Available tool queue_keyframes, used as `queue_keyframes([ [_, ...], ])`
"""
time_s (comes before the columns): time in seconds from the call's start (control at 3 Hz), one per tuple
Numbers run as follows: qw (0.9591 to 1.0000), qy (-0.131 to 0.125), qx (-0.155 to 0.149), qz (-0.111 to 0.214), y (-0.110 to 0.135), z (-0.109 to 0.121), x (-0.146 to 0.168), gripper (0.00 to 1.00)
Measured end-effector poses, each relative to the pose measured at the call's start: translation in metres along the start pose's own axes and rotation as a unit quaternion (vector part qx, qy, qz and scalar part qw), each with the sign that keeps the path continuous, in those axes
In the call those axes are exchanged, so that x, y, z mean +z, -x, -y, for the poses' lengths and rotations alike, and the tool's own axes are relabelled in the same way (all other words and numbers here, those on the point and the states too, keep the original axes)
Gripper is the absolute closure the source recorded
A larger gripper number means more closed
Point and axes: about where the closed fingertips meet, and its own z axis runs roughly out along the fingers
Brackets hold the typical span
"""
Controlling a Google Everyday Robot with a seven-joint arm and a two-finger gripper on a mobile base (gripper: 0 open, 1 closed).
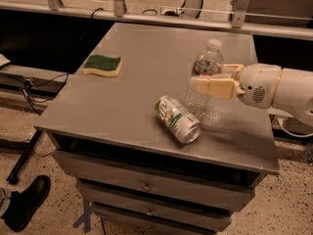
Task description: Move water bottle near 7up can
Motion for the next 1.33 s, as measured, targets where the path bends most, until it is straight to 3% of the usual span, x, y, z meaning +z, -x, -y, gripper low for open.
queue_keyframes([
  [0.33,0.9999,0.015,-0.003,0.006,-0.007,-0.007,0.0,0.0],
  [1.33,0.9996,0.018,-0.018,0.009,0.002,0.006,0.003,0.0],
])
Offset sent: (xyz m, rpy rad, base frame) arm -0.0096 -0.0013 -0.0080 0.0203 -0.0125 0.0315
